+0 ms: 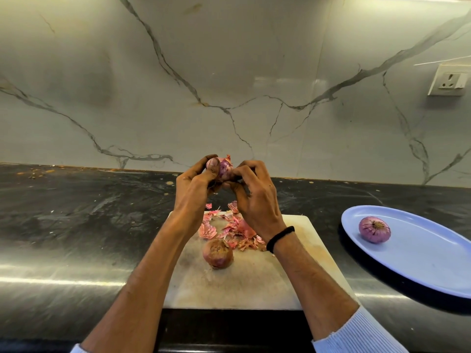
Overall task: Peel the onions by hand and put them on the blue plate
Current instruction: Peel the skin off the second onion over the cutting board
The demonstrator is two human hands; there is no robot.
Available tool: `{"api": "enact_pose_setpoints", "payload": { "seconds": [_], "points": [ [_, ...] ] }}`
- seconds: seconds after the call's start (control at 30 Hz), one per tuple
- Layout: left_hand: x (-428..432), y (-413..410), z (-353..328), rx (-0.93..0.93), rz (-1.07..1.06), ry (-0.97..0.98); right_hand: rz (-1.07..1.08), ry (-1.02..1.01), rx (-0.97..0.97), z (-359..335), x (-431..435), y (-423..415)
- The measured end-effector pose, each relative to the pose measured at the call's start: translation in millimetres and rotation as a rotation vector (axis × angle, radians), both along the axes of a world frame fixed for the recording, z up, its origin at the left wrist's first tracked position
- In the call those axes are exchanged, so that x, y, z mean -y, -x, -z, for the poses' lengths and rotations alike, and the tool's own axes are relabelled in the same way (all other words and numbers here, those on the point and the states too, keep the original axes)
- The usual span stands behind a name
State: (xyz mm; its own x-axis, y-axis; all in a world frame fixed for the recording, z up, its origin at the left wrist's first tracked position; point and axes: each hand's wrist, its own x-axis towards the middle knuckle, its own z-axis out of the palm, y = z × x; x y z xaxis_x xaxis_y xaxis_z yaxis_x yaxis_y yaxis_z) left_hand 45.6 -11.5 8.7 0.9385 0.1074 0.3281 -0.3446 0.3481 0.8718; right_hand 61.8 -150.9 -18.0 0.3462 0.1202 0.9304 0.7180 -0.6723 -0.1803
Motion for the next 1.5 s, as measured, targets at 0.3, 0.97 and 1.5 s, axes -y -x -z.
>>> {"api": "enact_pose_setpoints", "payload": {
  "seconds": [0.3,0.97,1.5],
  "points": [
    [-1.4,-2.8,0.7,-0.016,-0.033,0.025,0.034,-0.11,0.01,-0.9,2.8,-0.3],
    [1.1,1.6,1.5,-0.01,0.002,-0.051,0.031,-0.009,-0.027,-0.5,0.2,-0.2],
    [1.5,4.0,-2.0,-0.048,0.018,0.0,0.032,0.012,-0.023,2.3,0.8,-3.8]
  ]
}}
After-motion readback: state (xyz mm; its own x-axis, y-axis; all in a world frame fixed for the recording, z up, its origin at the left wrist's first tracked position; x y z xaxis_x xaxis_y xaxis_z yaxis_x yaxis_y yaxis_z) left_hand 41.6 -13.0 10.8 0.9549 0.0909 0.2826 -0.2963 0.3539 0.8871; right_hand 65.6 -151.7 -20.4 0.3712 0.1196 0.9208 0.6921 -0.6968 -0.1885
